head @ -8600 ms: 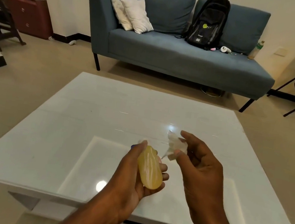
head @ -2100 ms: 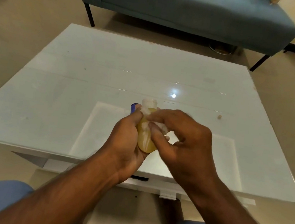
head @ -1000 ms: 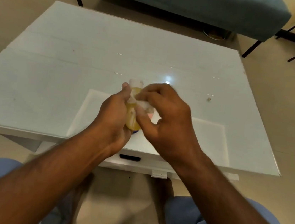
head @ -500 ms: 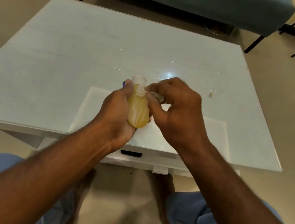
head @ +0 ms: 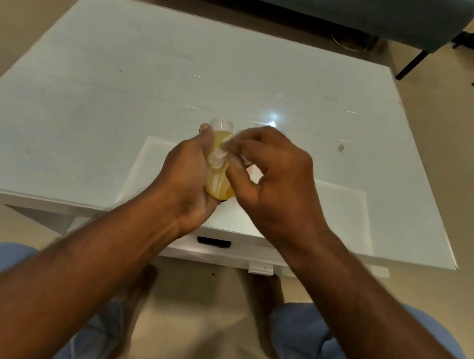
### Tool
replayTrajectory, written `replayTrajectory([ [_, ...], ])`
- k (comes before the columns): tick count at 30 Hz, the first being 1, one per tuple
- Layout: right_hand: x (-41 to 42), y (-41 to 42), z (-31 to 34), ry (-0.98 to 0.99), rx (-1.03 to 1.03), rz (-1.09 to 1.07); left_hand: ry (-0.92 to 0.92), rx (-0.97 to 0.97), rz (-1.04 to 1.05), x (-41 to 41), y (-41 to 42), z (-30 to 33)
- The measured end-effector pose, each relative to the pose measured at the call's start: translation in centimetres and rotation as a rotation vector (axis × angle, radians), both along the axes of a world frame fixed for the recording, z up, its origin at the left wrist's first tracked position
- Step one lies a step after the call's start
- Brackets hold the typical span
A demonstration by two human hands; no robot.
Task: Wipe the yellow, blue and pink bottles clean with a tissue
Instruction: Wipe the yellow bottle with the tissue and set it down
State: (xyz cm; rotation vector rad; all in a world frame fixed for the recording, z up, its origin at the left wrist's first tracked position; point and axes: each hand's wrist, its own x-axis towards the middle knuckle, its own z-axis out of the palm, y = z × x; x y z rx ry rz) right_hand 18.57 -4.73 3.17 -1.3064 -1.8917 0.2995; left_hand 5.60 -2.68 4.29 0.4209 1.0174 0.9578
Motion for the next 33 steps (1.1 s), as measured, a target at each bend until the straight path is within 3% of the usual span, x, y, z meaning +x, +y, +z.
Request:
replayTrajectory([
  [5, -0.9, -0.9, -0.1, -0.053, -0.019, 0.088, 0.01, -0.038, 0.035, -0.3, 0.2, -0.1],
  [9, -1.0, -0.6, 0.1, 0.078, -0.08, -0.025, 0.064, -0.03, 0.037, 0.0, 0.3, 0.4],
  [16, -2.3, -0.3, 1.8, 0.123, 0.061, -0.097, 0.123, 0.141, 0.16, 0.6, -0.2, 3.1],
  [24, -2.5, 0.5, 5.6, 0.265, 0.232, -0.249, 0.162, 0.25, 0.145, 1.8, -1.8, 7.7],
  [33, -2.3, 1.5, 8.8, 0.272, 0.281, -0.339, 0.052, 0.254, 0.182, 3.7, -1.4, 10.2],
])
